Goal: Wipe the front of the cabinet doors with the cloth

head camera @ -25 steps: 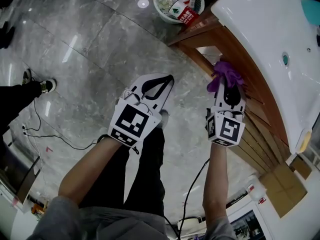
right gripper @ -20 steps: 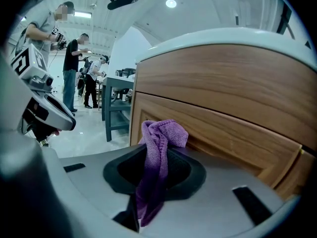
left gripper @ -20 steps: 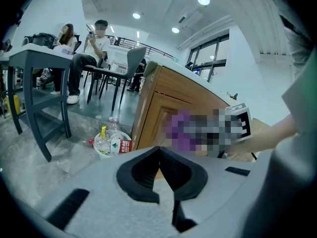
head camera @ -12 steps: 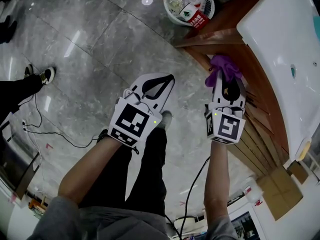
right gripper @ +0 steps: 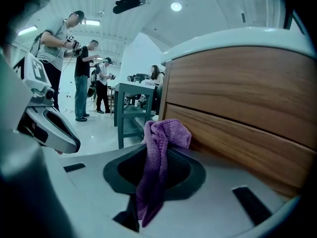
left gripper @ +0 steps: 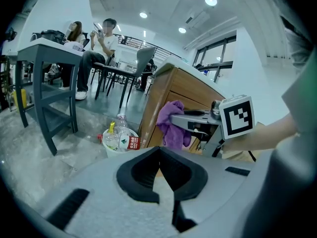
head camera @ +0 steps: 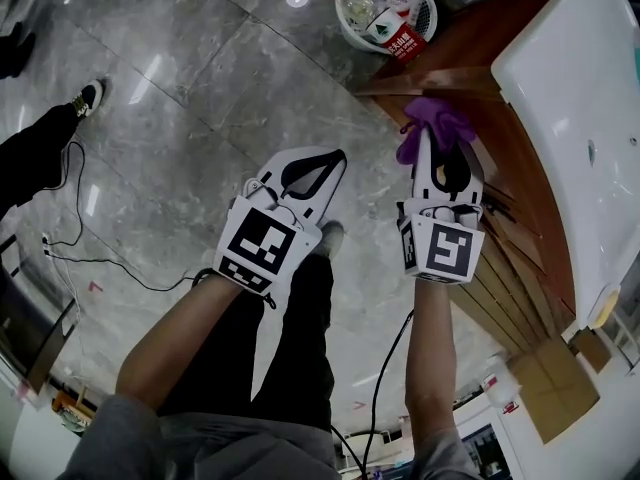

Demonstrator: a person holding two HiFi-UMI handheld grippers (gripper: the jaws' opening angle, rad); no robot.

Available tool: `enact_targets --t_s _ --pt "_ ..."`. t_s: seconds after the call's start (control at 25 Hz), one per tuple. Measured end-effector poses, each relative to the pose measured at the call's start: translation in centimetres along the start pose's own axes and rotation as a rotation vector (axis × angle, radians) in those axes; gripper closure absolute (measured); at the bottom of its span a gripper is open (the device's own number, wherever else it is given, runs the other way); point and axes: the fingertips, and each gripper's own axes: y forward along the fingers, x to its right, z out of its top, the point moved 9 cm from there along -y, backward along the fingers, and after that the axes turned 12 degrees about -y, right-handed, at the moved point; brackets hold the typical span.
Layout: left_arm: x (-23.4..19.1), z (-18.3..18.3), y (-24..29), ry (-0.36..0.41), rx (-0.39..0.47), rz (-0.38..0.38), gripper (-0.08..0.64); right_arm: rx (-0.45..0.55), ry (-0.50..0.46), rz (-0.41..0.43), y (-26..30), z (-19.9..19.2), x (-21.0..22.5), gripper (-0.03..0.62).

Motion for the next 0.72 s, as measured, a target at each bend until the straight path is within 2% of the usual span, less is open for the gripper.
enact_targets --t_s 0.24,0.4,0.72 --pt "-0.6 -0.3 -0.8 -0.014 0.008 0.026 0.551 0.027 0.025 0.024 0.2 0.6 -0.7 0.509" --pt "-0.4 -0.8 -1.3 -0.018 0.01 0.035 0.551 0.049 -0.031 0.065 -0.4 1.3 -2.0 0.509" --pt "1.0 -1.5 -1.9 -0.007 0.012 0.037 0.551 0.08 -0.047 0.08 -2.4 1.6 -2.7 0.509"
